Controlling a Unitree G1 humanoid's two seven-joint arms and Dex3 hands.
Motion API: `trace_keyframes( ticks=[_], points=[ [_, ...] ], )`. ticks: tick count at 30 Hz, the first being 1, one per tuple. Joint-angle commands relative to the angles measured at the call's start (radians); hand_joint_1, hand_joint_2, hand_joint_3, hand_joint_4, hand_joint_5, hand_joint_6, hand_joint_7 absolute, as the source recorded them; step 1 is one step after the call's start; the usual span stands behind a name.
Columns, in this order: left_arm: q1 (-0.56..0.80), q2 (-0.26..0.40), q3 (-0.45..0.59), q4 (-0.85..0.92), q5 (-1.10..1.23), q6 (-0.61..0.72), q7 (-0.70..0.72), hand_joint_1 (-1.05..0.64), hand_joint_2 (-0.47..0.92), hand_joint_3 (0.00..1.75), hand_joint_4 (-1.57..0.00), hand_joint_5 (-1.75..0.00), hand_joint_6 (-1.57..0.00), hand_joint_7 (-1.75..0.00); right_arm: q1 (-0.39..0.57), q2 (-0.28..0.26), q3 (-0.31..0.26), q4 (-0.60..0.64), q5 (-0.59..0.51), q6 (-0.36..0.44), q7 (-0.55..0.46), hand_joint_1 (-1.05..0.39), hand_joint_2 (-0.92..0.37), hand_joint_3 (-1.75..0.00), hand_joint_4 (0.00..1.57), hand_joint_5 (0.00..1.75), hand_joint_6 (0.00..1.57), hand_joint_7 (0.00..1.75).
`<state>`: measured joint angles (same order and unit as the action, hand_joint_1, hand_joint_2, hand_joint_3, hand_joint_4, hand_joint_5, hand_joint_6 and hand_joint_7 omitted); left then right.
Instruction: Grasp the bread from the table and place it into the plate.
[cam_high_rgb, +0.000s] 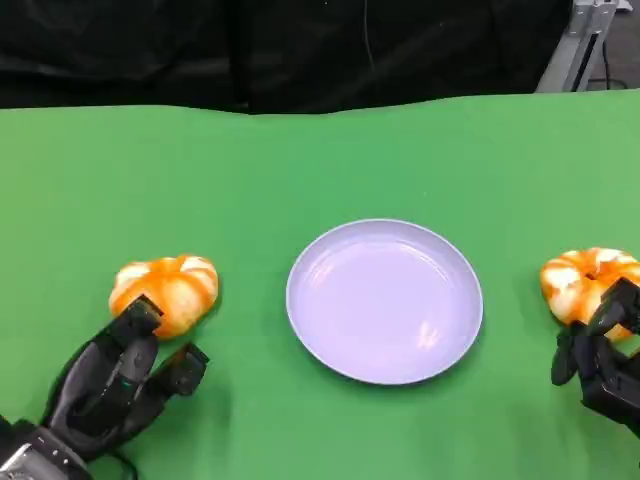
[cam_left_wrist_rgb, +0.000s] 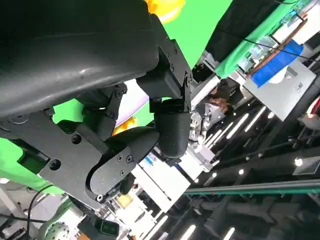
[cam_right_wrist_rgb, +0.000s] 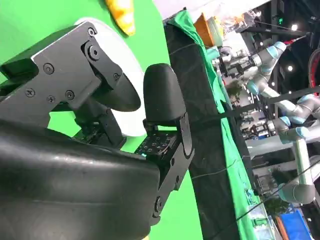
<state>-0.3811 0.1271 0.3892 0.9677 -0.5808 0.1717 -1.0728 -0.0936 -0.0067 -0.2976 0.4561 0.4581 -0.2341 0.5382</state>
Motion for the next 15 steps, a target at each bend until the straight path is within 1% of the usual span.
trace_keyframes(
  ticks=[1,2,3,4,5,6,7,8,9,11,13,15],
  points=[
    [0.023,0.011,-0.007,-0.054,0.025,-0.051,0.022,-0.19,0.59,0.9,-0.75,-1.44,-0.87,-1.01,-0.005,-0.01,-0.001,-0.012,0.001,-0.005,-0.005,-0.02,-0.43,-1.43,0.92,1.75,0.78,1.7],
    [0.032,0.009,-0.013,-0.08,0.041,-0.081,0.041,-0.22,0.66,0.71,-0.76,-1.31,-0.89,-0.85,-0.005,-0.01,-0.001,-0.011,0.002,-0.005,-0.004,-0.03,-0.43,-1.43,0.92,1.75,0.78,1.7],
    [0.045,0.009,-0.024,-0.123,0.065,-0.129,0.062,-0.26,0.74,0.51,-0.77,-1.12,-0.91,-0.64,-0.005,-0.01,0.0,-0.011,0.001,-0.006,-0.005,-0.03,-0.42,-1.43,0.92,1.75,0.78,1.7],
    [0.055,0.009,-0.033,-0.154,0.082,-0.16,0.077,-0.33,0.85,0.26,-0.72,-0.8,-0.86,-0.34,-0.006,-0.01,0.0,-0.01,0.001,-0.007,-0.005,-0.03,-0.42,-1.43,0.92,1.75,0.78,1.7],
    [0.072,0.008,-0.053,-0.201,0.13,-0.254,0.112,-0.36,0.88,0.18,-0.71,-0.67,-0.85,-0.22,-0.006,-0.009,-0.001,-0.011,0.003,-0.004,-0.006,-0.03,-0.43,-1.43,0.92,1.75,0.78,1.7],
    [0.089,0.01,-0.075,-0.24,0.187,-0.357,0.152,-0.47,0.91,0.13,-0.65,-0.45,-0.77,-0.1,-0.006,-0.009,-0.001,-0.012,0.005,-0.001,-0.007,-0.02,-0.43,-1.43,0.92,1.75,0.78,1.69],
    [0.1,0.011,-0.091,-0.262,0.226,-0.429,0.182,-0.54,0.91,0.12,-0.63,-0.33,-0.73,-0.05,-0.006,-0.009,-0.002,-0.013,0.007,0.002,-0.007,-0.02,-0.43,-1.43,0.93,1.75,0.78,1.69],
    [0.12,0.034,-0.126,-0.317,0.348,-0.563,0.27,-0.57,0.92,0.12,-0.61,-0.27,-0.7,-0.03,-0.006,-0.009,-0.001,-0.013,0.007,0.004,-0.007,-0.02,-0.43,-1.43,0.93,1.75,0.78,1.69],
    [0.141,0.055,-0.153,-0.384,0.468,-0.661,0.36,-0.67,0.92,0.16,-0.53,-0.18,-0.59,-0.01,-0.006,-0.01,-0.001,-0.014,0.005,0.005,-0.009,-0.02,-0.43,-1.43,0.93,1.75,0.78,1.69],
    [0.168,0.093,-0.188,-0.492,0.68,-0.792,0.525,-0.72,0.92,0.18,-0.44,-0.1,-0.5,0.0,-0.01,-0.015,-0.002,-0.007,0.005,0.003,-0.002,-0.02,-0.43,-1.43,0.93,1.75,0.79,1.68],
    [0.172,0.131,-0.212,-0.563,0.879,-0.838,0.685,-0.75,0.92,0.17,-0.39,-0.05,-0.44,0.0,-0.014,-0.017,-0.003,0.0,0.006,0.0,0.003,-0.02,-0.43,-1.43,0.93,1.75,0.79,1.68],
    [0.163,0.16,-0.235,-0.593,1.034,-0.857,0.828,-0.79,0.92,0.15,-0.37,-0.04,-0.42,0.0,-0.014,-0.015,-0.003,-0.001,0.008,0.0,0.003,-0.02,-0.43,-1.43,0.93,1.75,0.79,1.68]
  ],
)
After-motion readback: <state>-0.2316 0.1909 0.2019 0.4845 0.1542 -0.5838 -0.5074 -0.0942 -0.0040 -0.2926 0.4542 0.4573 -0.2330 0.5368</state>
